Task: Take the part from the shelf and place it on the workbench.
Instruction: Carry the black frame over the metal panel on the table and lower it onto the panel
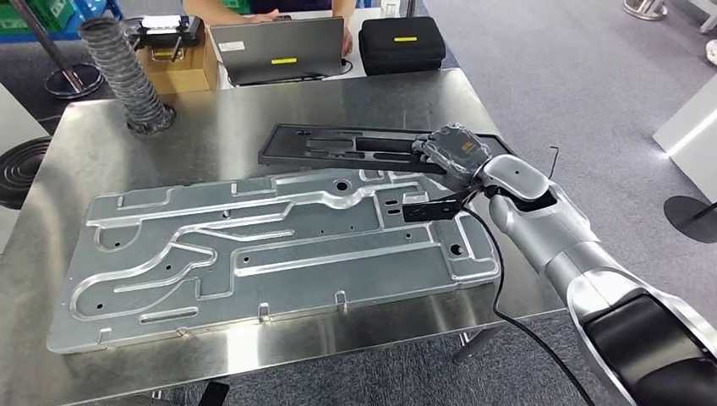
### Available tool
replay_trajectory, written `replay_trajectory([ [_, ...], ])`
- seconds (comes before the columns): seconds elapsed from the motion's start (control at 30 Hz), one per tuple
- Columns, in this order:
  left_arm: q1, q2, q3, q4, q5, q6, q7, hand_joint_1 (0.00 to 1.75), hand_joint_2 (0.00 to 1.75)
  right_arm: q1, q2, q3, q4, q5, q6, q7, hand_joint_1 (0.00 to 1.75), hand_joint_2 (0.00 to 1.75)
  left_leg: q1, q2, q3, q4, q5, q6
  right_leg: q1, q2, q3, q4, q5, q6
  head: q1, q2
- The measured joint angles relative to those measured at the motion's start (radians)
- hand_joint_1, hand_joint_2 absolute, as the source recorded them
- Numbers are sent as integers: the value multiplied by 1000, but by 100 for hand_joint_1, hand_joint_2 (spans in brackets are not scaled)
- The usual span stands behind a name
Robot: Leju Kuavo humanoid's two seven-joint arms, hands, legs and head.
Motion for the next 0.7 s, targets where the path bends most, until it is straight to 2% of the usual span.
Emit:
replay_trajectory([
  [0.03, 0, 0, -4, 0, -5, 0, -1, 0, 175, 0, 0, 0, 0, -1, -2, 2, 0, 0, 0, 0, -1, -1, 0, -4, 4, 0, 5, -13, -3, -4, 0, 0],
  [0.07, 1, 0, -8, 0, -8, 0, -1, 0, 175, 0, 0, 0, 0, -1, -3, 3, 0, 0, 1, 1, -1, -2, 0, -10, 6, 0, 5, -18, -2, -7, 0, 0],
  [0.13, 1, 0, -15, 0, -12, 0, -1, 0, 175, 2, -1, -1, -1, -1, -4, 5, 0, 0, 0, 3, -3, 6, -10, -21, -1, -1, 13, -31, 2, -15, 0, 0],
  [0.2, -1, 0, -18, 0, -9, 2, 1, 0, 175, 3, -1, -1, -2, -1, -6, 6, 0, 0, -1, 4, -30, 74, -53, -29, -7, -3, 23, -44, 7, -23, 0, 0],
  [0.27, 0, 1, -18, 0, -3, 2, 4, 0, 87, 6, -1, -1, -3, 0, -6, 6, 0, 0, 1, 4, -86, 200, -112, -35, -5, -5, 26, -44, 6, -28, 0, 0],
  [0.3, 1, 1, -18, 0, 0, 1, 4, 0, 44, 8, -1, -1, -3, 0, -6, 6, 0, 0, 3, 4, -110, 250, -127, -38, -5, -5, 26, -43, 4, -29, 0, 0],
  [0.33, 1, 1, -17, 0, 4, -1, 3, 0, 0, 11, -1, -1, -3, 0, -6, 6, 0, 0, 5, 5, -120, 269, -124, -41, -6, -4, 26, -40, 3, -28, 0, 0],
  [0.37, 1, 1, -17, 0, 7, -4, 2, 0, 0, 13, -1, -1, -3, 1, -6, 6, 0, 0, 7, 5, -111, 248, -101, -43, -7, -3, 26, -37, 1, -27, 0, 0],
  [0.43, 0, 2, -17, 0, 10, -8, 1, 0, 0, 16, -1, -2, -3, 2, -6, 7, 0, 0, 11, 6, -53, 123, -35, -45, -9, -1, 26, -26, -7, -20, 0, 0],
  [0.47, -1, 2, -17, 0, 11, -9, 1, 0, 0, 15, -2, -3, -3, 2, -6, 7, 0, 0, 12, 6, -25, 64, -14, -43, -7, 0, 23, -18, -11, -15, 0, 0],
  [0.5, -2, 2, -17, 0, 12, -11, 1, 0, 0, 15, -3, -5, -4, 3, -6, 7, 0, 0, 12, 5, -8, 27, -6, -39, -6, 1, 20, -12, -14, -10, 0, 0],
  [0.63, -4, 2, -16, 0, 13, -16, 1, 0, 0, 14, -8, -12, -6, 7, -6, 7, 0, 0, 9, 4, -1, 6, -2, -14, -5, 2, 15, -9, -16, 10, 0, 0],
  [0.7, -7, 1, -16, 0, 13, -17, 0, 0, 0, 11, -14, -16, -6, 8, -6, 6, 0, 0, 13, 4, 2, -1, 3, -3, -8, 1, -8, 46, -53, 20, 0, 0],
])
